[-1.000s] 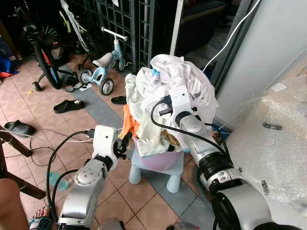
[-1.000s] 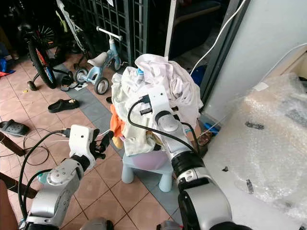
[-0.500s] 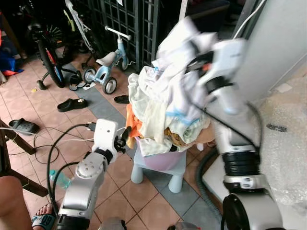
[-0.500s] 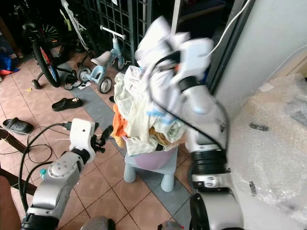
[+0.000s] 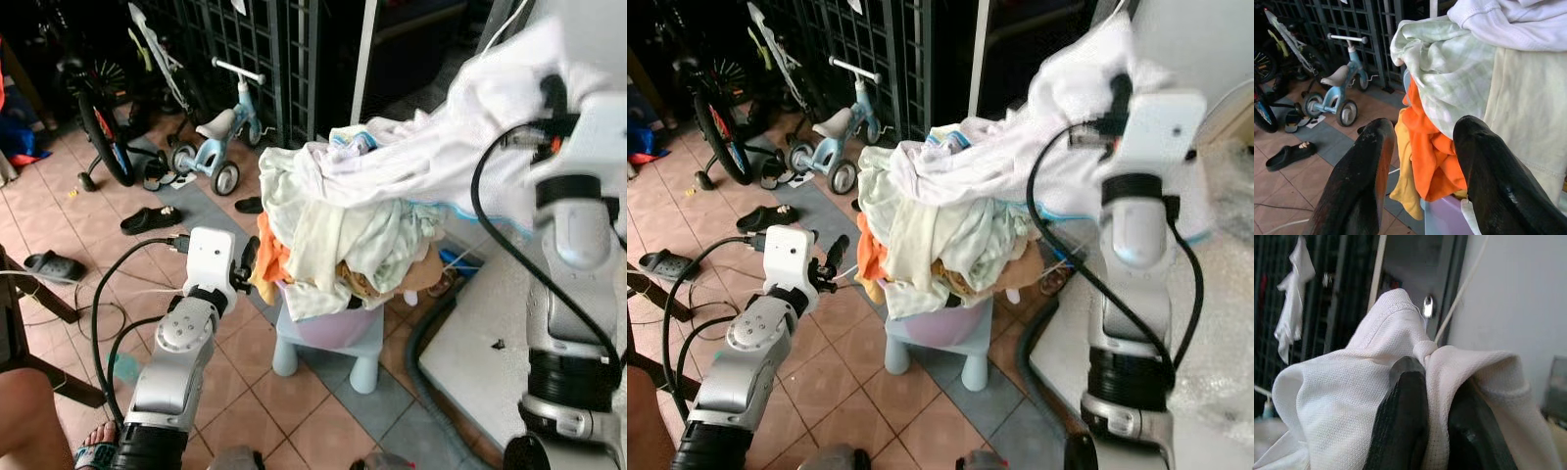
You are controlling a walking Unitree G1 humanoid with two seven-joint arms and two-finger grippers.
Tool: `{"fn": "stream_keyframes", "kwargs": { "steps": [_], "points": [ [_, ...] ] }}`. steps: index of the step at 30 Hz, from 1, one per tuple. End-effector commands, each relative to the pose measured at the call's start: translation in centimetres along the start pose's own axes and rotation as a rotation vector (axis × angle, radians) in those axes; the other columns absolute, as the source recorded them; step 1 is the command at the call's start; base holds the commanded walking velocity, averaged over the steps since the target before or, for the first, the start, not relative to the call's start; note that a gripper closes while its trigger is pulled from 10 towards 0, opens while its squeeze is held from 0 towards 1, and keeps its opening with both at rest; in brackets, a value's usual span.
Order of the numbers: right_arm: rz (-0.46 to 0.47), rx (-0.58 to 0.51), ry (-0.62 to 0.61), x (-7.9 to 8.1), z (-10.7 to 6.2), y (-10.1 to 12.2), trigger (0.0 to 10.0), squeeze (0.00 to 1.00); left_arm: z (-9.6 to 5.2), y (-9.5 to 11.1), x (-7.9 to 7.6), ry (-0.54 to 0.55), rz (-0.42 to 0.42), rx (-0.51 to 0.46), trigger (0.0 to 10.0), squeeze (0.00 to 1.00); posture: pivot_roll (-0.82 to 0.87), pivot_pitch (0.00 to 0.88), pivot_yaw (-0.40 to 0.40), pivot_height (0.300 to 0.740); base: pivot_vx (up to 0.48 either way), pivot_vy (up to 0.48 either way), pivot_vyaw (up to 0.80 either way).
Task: Clothes washing
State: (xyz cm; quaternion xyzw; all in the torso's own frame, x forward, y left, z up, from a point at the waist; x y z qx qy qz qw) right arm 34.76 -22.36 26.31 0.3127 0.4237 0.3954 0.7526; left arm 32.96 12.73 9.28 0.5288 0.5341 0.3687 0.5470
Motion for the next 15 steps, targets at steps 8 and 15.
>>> {"fn": "stream_keyframes", "kwargs": {
  "steps": [8,15],
  "points": [
    [-0.022,-0.029,0.002,0.3,-0.4,1.4,0.0,0.0,-0.2,-0.7,0.3,0.025,-0.007,0.01,10.0,0.0,-0.07,0.0,0.013,0.74,-0.315,0.0,0.0],
    [-0.022,-0.001,0.035,1.3,-0.8,0.9,0.0,0.0,-0.2,-0.9,0.3,0.029,-0.009,0.015,10.0,0.0,-0.08,0.0,0.007,0.74,-0.297,0.0,0.0]
  ]
}}
Point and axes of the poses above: a point about 5 cm out from each wrist's last joint towards the gripper, its own z axis pointing out of the wrist towards the gripper, its own y axis along the axis of the wrist's last joint, x = y × z, the point moved 5 cm from there along z, pointing out of the wrist towards the gripper, and after that the axes turned 15 degrees about -z, right-handed, at the moved point
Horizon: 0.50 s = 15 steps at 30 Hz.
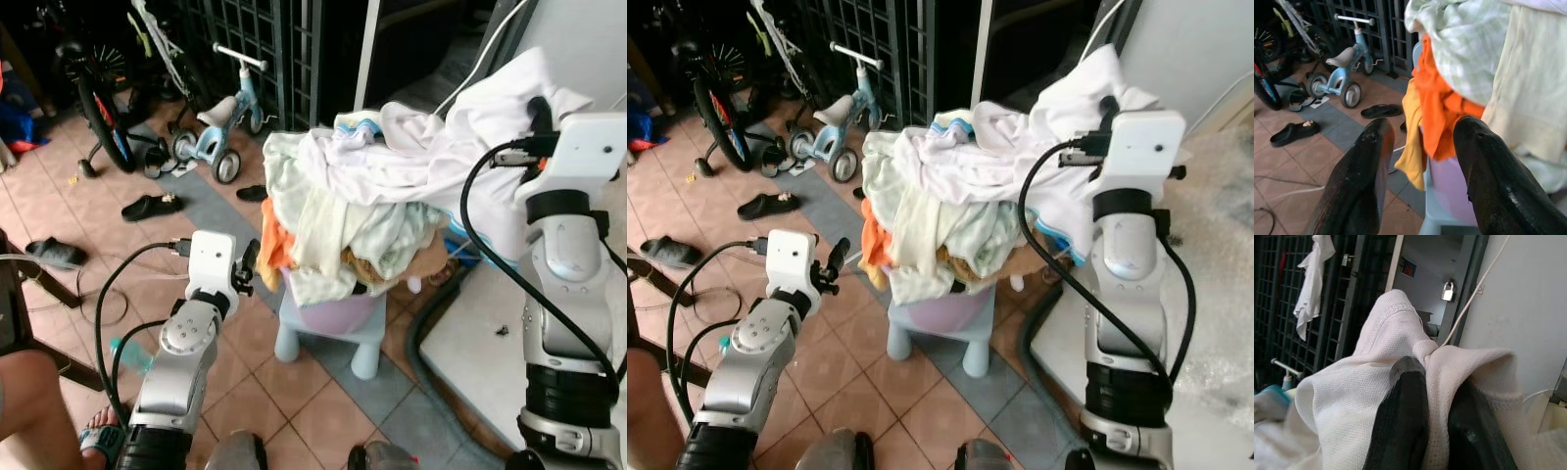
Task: Clothes washing
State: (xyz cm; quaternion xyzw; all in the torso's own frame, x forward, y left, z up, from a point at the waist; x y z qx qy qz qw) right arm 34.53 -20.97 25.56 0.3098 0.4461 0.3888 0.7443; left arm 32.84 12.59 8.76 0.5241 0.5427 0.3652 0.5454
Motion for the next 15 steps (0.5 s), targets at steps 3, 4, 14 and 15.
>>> {"fn": "stream_keyframes", "kwargs": {
  "steps": [3,4,14,15],
  "points": [
    [-0.026,-0.002,-0.002,0.0,-0.3,0.1,0.0,0.0,-0.2,-0.3,0.4,0.017,0.011,0.008,10.0,0.0,-0.07,0.0,0.005,0.74,-0.18,0.0,0.0],
    [-0.041,0.01,-0.005,0.0,-0.4,-0.2,0.0,0.0,-0.2,-0.3,0.4,0.019,0.007,0.006,10.0,0.0,-0.07,0.0,0.005,0.74,0.0,0.0,0.0],
    [-0.035,0.04,0.031,1.4,-1.9,-1.0,0.0,0.0,-0.4,0.2,1.1,0.035,-0.056,-0.024,10.0,0.0,-0.08,0.0,-0.001,0.74,0.0,0.0,0.0],
    [-0.027,0.045,0.031,1.5,-2.0,-1.1,0.0,0.0,-0.3,0.3,1.1,0.036,-0.055,-0.027,10.0,0.0,-0.07,0.0,-0.001,0.74,0.0,0.0,0.0]
  ]
}}
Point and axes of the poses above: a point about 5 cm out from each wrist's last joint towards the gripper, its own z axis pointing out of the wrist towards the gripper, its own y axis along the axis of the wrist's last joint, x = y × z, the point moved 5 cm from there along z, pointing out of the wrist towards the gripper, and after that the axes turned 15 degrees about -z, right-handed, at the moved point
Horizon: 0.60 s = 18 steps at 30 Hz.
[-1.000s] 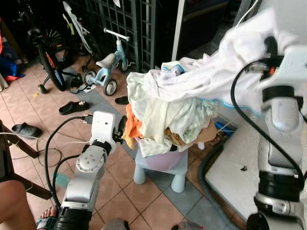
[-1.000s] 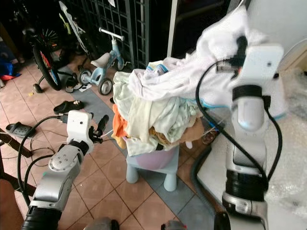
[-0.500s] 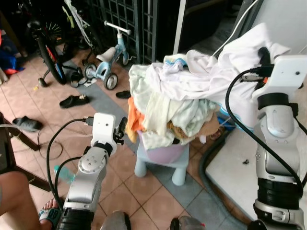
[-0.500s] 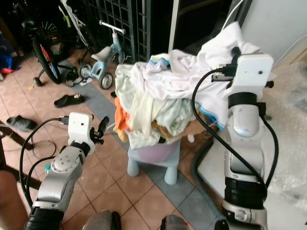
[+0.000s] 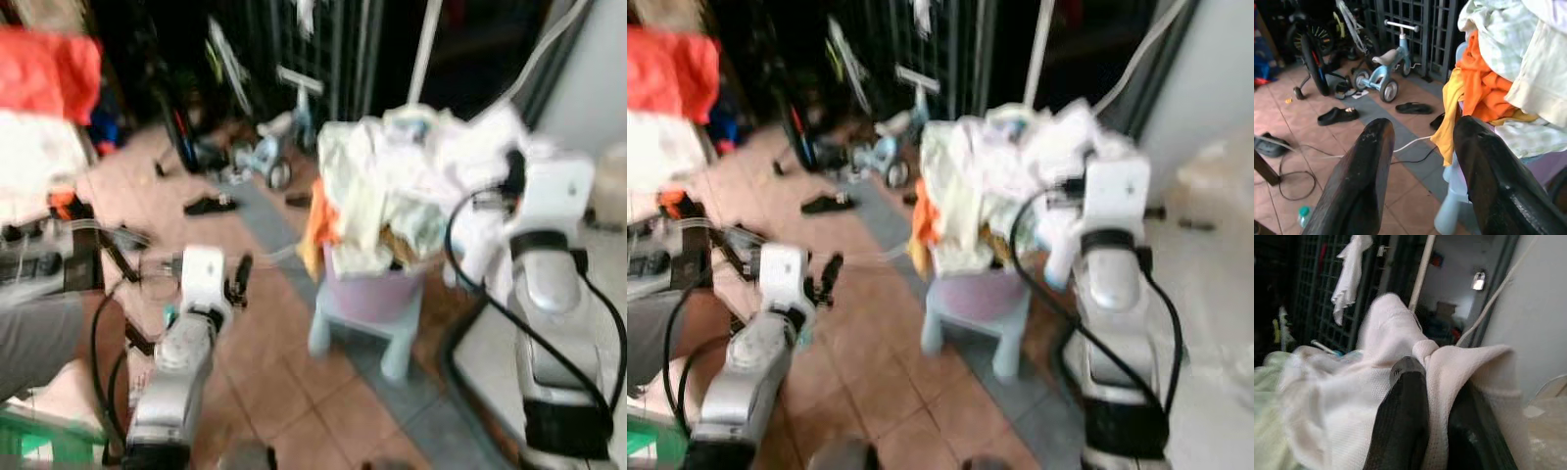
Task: Clothes washing
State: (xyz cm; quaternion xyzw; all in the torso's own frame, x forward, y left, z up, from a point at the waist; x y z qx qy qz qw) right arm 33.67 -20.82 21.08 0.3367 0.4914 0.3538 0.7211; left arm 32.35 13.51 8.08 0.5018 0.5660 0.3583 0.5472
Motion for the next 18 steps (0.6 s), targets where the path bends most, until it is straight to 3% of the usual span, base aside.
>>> {"fn": "stream_keyframes", "kwargs": {
  "steps": [1,4,5,6,18],
  "points": [
    [0.017,-0.07,-0.012,-0.3,0.3,2.2,0.0,0.0,0.2,1.0,0.0,0.001,0.004,-0.029,10.0,0.0,-0.07,0.0,-0.002,0.74,0.0,0.0,0.0],
    [0.016,-0.05,-0.009,-0.2,0.3,1.8,0.0,0.0,0.2,1.1,-0.1,-0.005,0.0,-0.038,10.0,0.0,-0.07,0.0,-0.002,0.74,0.0,0.0,-0.19],
    [0.013,-0.041,-0.01,-0.2,0.3,1.6,1.6,0.0,0.2,1.1,-0.1,-0.006,0.001,-0.038,10.0,0.0,-0.07,0.0,-0.001,0.74,0.247,0.0,-0.8],
    [0.009,-0.027,-0.019,-0.3,0.2,1.3,10.0,0.0,0.1,0.9,-0.1,-0.008,-0.001,-0.034,10.0,0.0,-0.08,0.0,0.001,0.74,0.266,0.0,-0.8],
    [-0.022,0.004,-0.058,-1.2,0.5,0.6,10.0,0.0,0.2,0.7,-0.5,-0.021,-0.007,-0.024,10.0,0.0,-0.09,0.0,0.004,0.74,0.29,0.0,-0.8]
  ]
}}
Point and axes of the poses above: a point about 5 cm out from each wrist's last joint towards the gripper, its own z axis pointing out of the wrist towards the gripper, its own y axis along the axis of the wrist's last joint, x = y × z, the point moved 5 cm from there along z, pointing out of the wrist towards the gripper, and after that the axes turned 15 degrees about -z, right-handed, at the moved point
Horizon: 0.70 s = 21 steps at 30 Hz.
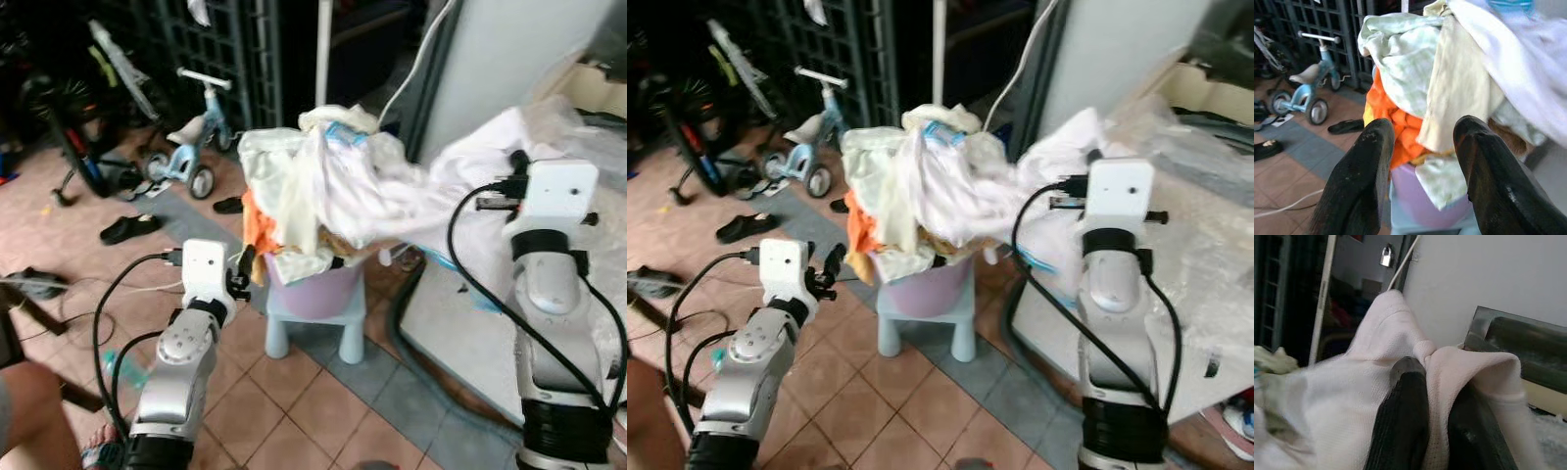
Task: Clothes washing
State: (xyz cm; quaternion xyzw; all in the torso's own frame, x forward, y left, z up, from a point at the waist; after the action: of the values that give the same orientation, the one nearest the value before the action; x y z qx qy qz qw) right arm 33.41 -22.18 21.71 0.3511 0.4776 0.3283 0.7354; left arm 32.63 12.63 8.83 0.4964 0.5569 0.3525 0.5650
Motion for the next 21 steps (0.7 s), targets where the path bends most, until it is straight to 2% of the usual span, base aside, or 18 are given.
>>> {"fn": "stream_keyframes", "kwargs": {
  "steps": [1,10,14,15,16,18,21],
  "points": [
    [0.001,-0.022,0.002,0.3,0.4,0.8,10.0,0.0,0.0,0.1,0.5,0.01,0.008,-0.001,10.0,0.0,-0.09,0.0,0.004,0.74,0.296,0.0,-0.8],
    [0.008,-0.022,0.008,0.6,0.9,1.0,10.0,0.0,0.2,0.4,0.4,0.006,0.013,-0.005,10.0,0.0,-0.08,0.0,0.003,0.74,0.267,0.0,-0.8],
    [0.011,-0.016,0.037,1.2,0.6,0.6,10.0,0.0,0.2,0.6,0.4,0.011,0.005,-0.005,10.0,0.0,-0.07,0.0,-0.001,0.74,0.127,0.0,0.0],
    [0.051,0.005,0.113,2.8,-0.6,-0.5,10.0,0.0,0.0,0.5,0.6,0.024,0.009,-0.002,10.0,0.0,-0.08,0.0,-0.002,0.74,0.0,0.0,0.0],
    [0.069,0.02,0.144,3.5,-1.3,-1.2,10.0,0.0,-0.2,0.3,0.8,0.037,0.006,-0.003,10.0,0.0,-0.08,0.0,-0.002,0.74,0.0,0.0,0.0],
    [0.08,0.044,0.186,4.9,-2.5,-2.3,10.0,0.0,-0.4,0.0,1.0,0.056,-0.005,0.005,10.0,0.0,-0.08,0.0,-0.001,0.74,0.0,0.0,-0.4],
    [0.091,0.067,0.258,8.0,-4.8,-3.7,10.0,0.0,-0.4,0.0,1.3,0.07,-0.007,0.004,10.0,0.0,-0.06,0.0,0.002,0.74,0.0,0.0,-0.62]
  ]
}}
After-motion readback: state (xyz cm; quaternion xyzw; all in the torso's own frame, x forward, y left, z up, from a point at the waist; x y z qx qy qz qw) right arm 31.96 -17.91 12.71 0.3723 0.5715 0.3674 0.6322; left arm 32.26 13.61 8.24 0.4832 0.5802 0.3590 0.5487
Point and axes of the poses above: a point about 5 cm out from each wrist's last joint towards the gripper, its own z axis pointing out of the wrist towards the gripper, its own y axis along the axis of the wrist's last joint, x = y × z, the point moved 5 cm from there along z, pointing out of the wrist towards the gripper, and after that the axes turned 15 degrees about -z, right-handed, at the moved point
